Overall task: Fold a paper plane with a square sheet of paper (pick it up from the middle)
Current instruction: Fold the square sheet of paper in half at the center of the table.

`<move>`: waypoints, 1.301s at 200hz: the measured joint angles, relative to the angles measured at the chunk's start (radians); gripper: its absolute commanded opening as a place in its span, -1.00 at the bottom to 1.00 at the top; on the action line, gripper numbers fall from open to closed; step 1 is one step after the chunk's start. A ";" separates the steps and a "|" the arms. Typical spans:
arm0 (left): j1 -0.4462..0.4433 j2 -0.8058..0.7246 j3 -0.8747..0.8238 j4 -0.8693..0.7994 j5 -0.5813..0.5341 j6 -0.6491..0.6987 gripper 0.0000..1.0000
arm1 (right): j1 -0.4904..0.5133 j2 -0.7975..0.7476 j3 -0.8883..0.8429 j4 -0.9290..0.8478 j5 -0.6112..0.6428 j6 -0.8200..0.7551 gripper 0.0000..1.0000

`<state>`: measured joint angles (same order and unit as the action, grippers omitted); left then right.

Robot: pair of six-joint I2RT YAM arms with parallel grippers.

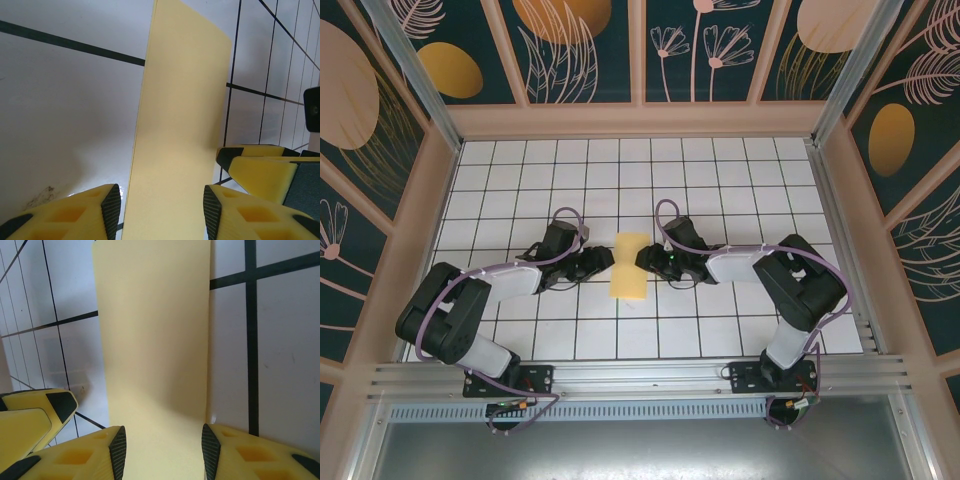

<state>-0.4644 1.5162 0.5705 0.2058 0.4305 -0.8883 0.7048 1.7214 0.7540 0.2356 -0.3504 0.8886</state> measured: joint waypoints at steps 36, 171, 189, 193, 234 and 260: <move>0.000 0.000 0.000 0.000 0.000 0.000 -0.01 | 0.004 0.000 0.006 0.004 -0.010 0.000 -0.09; 0.000 0.017 0.003 0.000 0.007 0.000 0.00 | 0.017 0.039 0.046 -0.037 0.029 0.001 -0.13; 0.000 0.023 0.006 0.000 0.008 0.000 0.01 | 0.017 0.037 0.038 -0.026 0.032 0.001 -0.13; 0.000 0.024 0.007 0.000 0.008 0.000 0.02 | 0.017 0.037 0.035 -0.022 0.032 0.001 -0.13; 0.000 0.043 0.025 0.001 0.019 0.000 0.04 | 0.017 0.032 0.016 0.013 0.031 0.002 -0.13; 0.000 0.058 0.036 0.005 0.037 0.001 0.07 | 0.017 0.031 0.007 0.031 0.027 0.006 -0.13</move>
<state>-0.4644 1.5745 0.6067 0.2104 0.4671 -0.8871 0.7216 1.7523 0.7612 0.2661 -0.3233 0.8948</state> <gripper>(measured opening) 0.528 0.436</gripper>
